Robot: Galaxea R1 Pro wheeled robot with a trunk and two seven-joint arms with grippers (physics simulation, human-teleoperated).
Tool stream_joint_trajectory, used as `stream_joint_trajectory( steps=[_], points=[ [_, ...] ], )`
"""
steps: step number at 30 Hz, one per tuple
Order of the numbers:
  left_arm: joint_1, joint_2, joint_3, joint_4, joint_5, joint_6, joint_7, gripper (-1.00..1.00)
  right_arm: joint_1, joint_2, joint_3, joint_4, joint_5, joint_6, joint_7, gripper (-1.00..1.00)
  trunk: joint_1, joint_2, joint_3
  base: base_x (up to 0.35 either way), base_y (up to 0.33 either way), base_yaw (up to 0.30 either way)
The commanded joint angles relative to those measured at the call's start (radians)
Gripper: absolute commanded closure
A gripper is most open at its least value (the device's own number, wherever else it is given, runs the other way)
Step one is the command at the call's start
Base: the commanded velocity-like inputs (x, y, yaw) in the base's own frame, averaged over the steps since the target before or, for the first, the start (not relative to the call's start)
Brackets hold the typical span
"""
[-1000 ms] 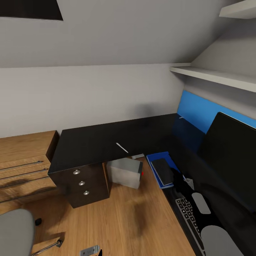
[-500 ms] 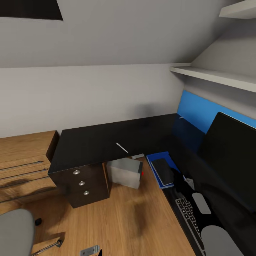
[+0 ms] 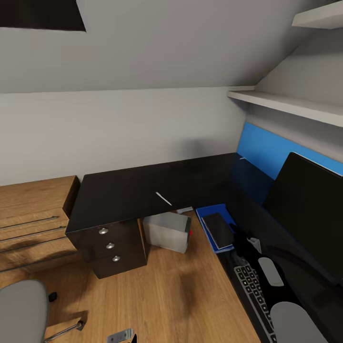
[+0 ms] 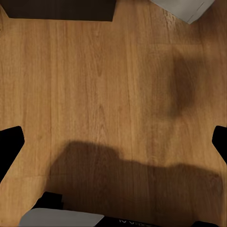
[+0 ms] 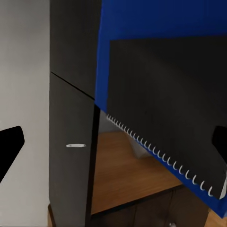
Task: In the bedroom, organize the workspace by keeping the computer under the desk, ensuring the monitor is on the desk, placing the keyboard on the desk next to the monitor, placing the mouse on the desk next to the keyboard, moving the folder from the swivel chair onto the desk next to the mouse, stacking the notebook on top of the folder with the pen on top of the notebook, and positioning the swivel chair next to the desk.
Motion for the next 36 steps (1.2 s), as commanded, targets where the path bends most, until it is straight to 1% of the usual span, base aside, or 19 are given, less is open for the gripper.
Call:
stream_joint_trajectory(
  steps=[1, 6, 8, 10, 12, 13, 14, 16, 17, 18, 19, 20, 23, 24, 26, 31, 33, 34, 36],
  points=[
    [-0.001, 0.001, -0.008, 0.0, 0.008, -0.004, 0.009, -1.0, -0.001, 0.0, -0.003, -0.003, -0.003, 0.007, 0.002, -1.0, -0.004, 0.006, 0.002, 0.0, 0.0, 0.0],
    [-0.001, 0.001, -0.009, 0.0, 0.008, -0.004, 0.009, -1.0, -0.001, 0.001, 0.003, -0.039, 0.012, 0.006, 0.002, -1.0, -0.023, 0.041, 0.018, 0.0, 0.0, 0.0],
    [-0.001, 0.002, -0.009, 0.0, 0.008, -0.004, 0.009, -1.0, -0.001, 0.001, 0.012, -0.049, 0.034, 0.005, 0.004, -1.0, -0.031, 0.055, 0.024, 0.0, 0.0, 0.0],
    [-0.001, 0.001, -0.009, 0.0, 0.008, -0.004, 0.009, -1.0, -0.001, 0.001, 0.033, -0.056, 0.067, 0.005, 0.007, -1.0, -0.038, 0.069, 0.03, 0.0, 0.0, 0.0],
    [-0.001, 0.001, -0.009, 0.001, 0.008, -0.003, 0.01, -1.0, -0.001, 0.002, 0.075, -0.065, 0.109, 0.005, 0.01, -1.0, -0.046, 0.083, 0.036, 0.0, 0.0, 0.0],
    [-0.001, 0.001, -0.009, 0.001, 0.008, -0.003, 0.01, -1.0, -0.001, 0.002, 0.122, -0.076, 0.144, 0.005, 0.01, -1.0, -0.05, 0.09, 0.04, 0.0, 0.0, 0.0],
    [-0.001, 0.001, -0.009, 0.001, 0.008, -0.004, 0.01, -1.0, -0.001, 0.002, 0.151, -0.083, 0.163, 0.005, 0.01, -1.0, -0.054, 0.097, 0.043, 0.0, 0.0, 0.0],
    [-0.001, 0.0, -0.008, 0.001, 0.008, -0.004, 0.01, -1.0, -0.001, 0.003, 0.286, -0.12, 0.241, 0.004, 0.006, -1.0, -0.061, 0.111, 0.049, 0.0, 0.0, 0.0],
    [-0.001, 0.0, -0.008, 0.001, 0.008, -0.004, 0.01, -1.0, -0.001, 0.003, 0.319, -0.131, 0.26, 0.003, 0.005, -1.0, -0.065, 0.118, 0.052, 0.0, 0.0, 0.0],
    [-0.001, 0.0, -0.008, 0.001, 0.007, -0.004, 0.01, -1.0, -0.001, 0.004, 0.382, -0.149, 0.293, 0.0, 0.003, -1.0, -0.065, 0.118, 0.052, 0.0, 0.0, 0.0],
    [-0.001, 0.0, -0.008, 0.001, 0.007, -0.004, 0.01, -1.0, -0.001, 0.004, 0.41, -0.156, 0.308, -0.001, 0.001, -1.0, -0.065, 0.118, 0.052, 0.0, 0.0, 0.0],
    [-0.001, 0.0, -0.007, 0.001, 0.007, -0.004, 0.01, -1.0, -0.001, 0.004, 0.459, -0.167, 0.337, -0.004, -0.01, -1.0, -0.065, 0.118, 0.052, 0.0, 0.0, 0.0],
    [-0.001, 0.0, -0.008, 0.001, 0.007, -0.006, 0.01, -1.0, -0.001, 0.005, 0.515, -0.178, 0.377, -0.006, -0.046, -1.0, -0.065, 0.118, 0.052, 0.0, 0.0, 0.0],
    [-0.001, 0.0, -0.008, 0.0, 0.007, -0.006, 0.01, -1.0, -0.001, 0.006, 0.543, -0.182, 0.403, -0.007, -0.085, -1.0, -0.065, 0.118, 0.052, 0.0, 0.0, 0.0],
    [-0.001, 0.0, -0.009, 0.0, 0.007, -0.006, 0.009, -1.0, -0.001, 0.008, 0.574, -0.187, 0.435, -0.008, -0.159, -1.0, -0.065, 0.118, 0.052, 0.0, 0.0, 0.0],
    [-0.001, 0.0, -0.008, 0.0, 0.007, -0.006, 0.01, -1.0, -0.001, 0.026, 0.625, -0.207, 0.465, -0.008, -0.306, -1.0, -0.065, 0.118, 0.052, 0.0, 0.0, 0.0],
    [-0.001, 0.0, -0.008, 0.0, 0.007, -0.006, 0.01, -1.0, -0.001, 0.034, 0.666, -0.221, 0.476, -0.007, -0.351, -1.0, -0.065, 0.118, 0.052, 0.044, 0.0, 0.0],
    [-0.001, 0.0, -0.008, 0.0, 0.007, -0.006, 0.009, -1.0, -0.001, 0.037, 0.703, -0.226, 0.489, -0.007, -0.369, -1.0, -0.065, 0.118, 0.052, 0.147, 0.0, 0.0],
    [-0.001, 0.0, -0.007, 0.0, 0.007, -0.006, 0.009, -1.0, -0.001, 0.039, 0.744, -0.23, 0.504, -0.007, -0.381, -1.0, -0.065, 0.118, 0.052, 0.2, 0.0, 0.0]
  ],
)
